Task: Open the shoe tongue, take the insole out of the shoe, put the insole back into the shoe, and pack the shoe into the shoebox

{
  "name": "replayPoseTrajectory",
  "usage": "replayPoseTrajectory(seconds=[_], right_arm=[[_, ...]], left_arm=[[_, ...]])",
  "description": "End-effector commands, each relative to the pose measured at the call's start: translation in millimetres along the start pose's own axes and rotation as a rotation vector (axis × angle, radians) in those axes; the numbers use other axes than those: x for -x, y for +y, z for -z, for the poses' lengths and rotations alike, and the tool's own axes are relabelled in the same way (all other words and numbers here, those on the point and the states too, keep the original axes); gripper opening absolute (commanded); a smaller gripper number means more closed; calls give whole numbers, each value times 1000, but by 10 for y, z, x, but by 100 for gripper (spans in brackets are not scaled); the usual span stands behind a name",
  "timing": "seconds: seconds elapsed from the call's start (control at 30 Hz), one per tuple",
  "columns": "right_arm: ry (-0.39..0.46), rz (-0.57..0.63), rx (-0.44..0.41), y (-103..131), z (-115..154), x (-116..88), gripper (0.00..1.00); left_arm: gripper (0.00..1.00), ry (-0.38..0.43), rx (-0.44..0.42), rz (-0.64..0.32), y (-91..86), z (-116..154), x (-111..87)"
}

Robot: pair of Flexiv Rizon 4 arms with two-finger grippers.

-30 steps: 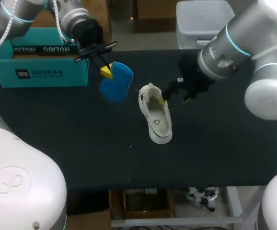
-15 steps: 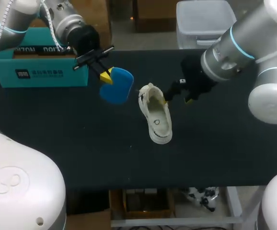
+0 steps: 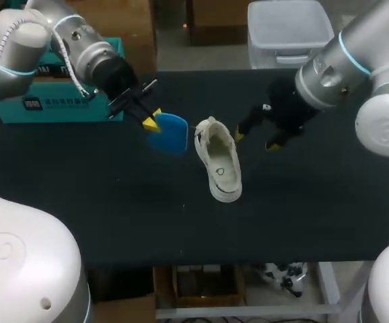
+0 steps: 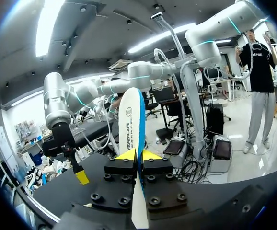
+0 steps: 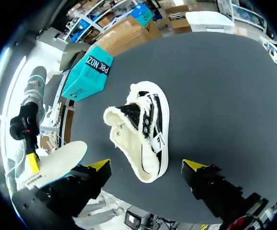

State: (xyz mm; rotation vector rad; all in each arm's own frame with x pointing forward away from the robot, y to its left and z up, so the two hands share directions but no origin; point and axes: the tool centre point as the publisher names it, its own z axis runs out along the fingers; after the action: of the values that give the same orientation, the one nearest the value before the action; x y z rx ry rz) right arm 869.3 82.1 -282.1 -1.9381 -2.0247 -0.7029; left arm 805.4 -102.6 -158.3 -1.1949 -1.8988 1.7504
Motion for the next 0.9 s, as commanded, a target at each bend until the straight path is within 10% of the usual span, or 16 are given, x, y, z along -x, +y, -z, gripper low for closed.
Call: replayPoseTrajectory(seconds=[0.03, 0.3, 0.9], right_arm=[[40, -126, -114, 29, 131, -4, 100], [126, -278, -177, -27, 202, 66, 100], [165, -317, -195, -22, 217, 82, 100]], left_arm=[[0, -173, 23, -62, -97, -227, -33], [0, -273, 38, -171, -159, -401, 123], [0, -463, -172, -47, -174, -321, 374]])
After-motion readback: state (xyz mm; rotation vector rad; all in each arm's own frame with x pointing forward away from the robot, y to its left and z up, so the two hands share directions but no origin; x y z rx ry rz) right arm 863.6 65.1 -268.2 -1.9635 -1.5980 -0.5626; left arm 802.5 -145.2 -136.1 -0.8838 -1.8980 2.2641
